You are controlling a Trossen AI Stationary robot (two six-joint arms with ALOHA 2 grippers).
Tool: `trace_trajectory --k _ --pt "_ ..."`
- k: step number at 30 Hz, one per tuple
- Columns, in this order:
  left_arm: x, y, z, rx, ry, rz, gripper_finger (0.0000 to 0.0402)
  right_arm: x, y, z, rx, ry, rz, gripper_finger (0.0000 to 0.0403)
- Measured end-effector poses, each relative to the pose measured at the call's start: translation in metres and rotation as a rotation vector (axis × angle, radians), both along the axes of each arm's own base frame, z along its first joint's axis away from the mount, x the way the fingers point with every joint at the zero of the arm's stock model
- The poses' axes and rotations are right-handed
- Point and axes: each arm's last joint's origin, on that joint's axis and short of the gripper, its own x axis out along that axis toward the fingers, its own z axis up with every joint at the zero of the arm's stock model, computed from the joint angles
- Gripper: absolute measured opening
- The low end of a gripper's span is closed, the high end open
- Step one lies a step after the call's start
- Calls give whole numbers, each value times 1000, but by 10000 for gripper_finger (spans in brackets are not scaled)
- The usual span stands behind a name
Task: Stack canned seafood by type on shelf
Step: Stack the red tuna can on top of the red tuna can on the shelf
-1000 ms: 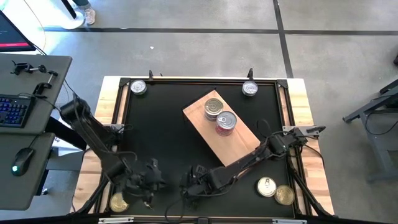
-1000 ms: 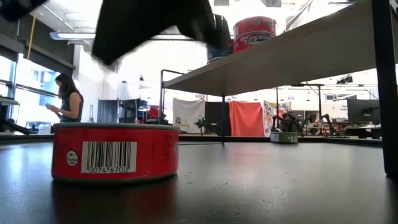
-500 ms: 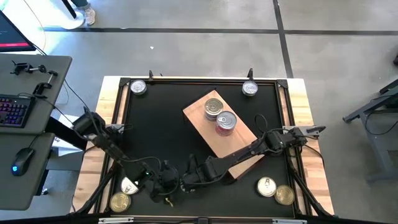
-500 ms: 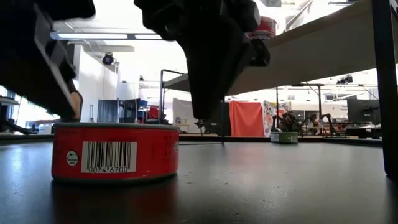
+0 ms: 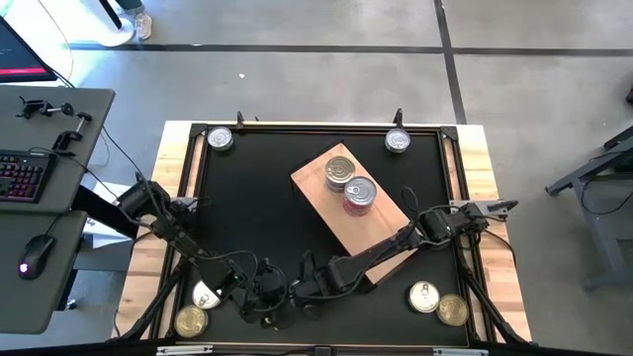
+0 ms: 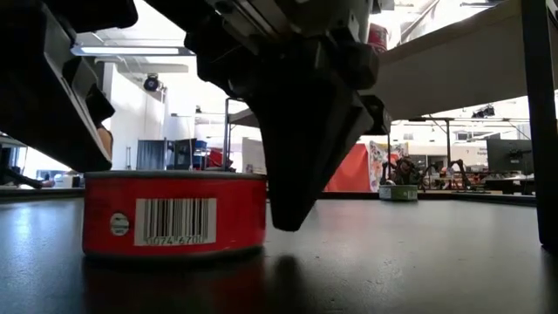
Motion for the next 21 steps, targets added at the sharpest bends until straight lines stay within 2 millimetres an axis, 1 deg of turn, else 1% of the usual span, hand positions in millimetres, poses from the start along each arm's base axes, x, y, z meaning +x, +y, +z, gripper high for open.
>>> trace_trajectory --k 4,6,12,17,21 --pt "-1 0 0 12 6 -15 0 2 2 1 16 -30 3 0" --pt "-1 0 0 15 9 -16 0 4 4 7 26 -46 12 0" --pt "-4 2 -3 22 57 -11 0 9 6 28 35 -91 28 0" --pt "-7 5 -7 56 95 -3 0 17 6 51 48 -192 15 0" --pt "-7 7 -9 64 105 -1 0 22 7 58 44 -250 2 0"
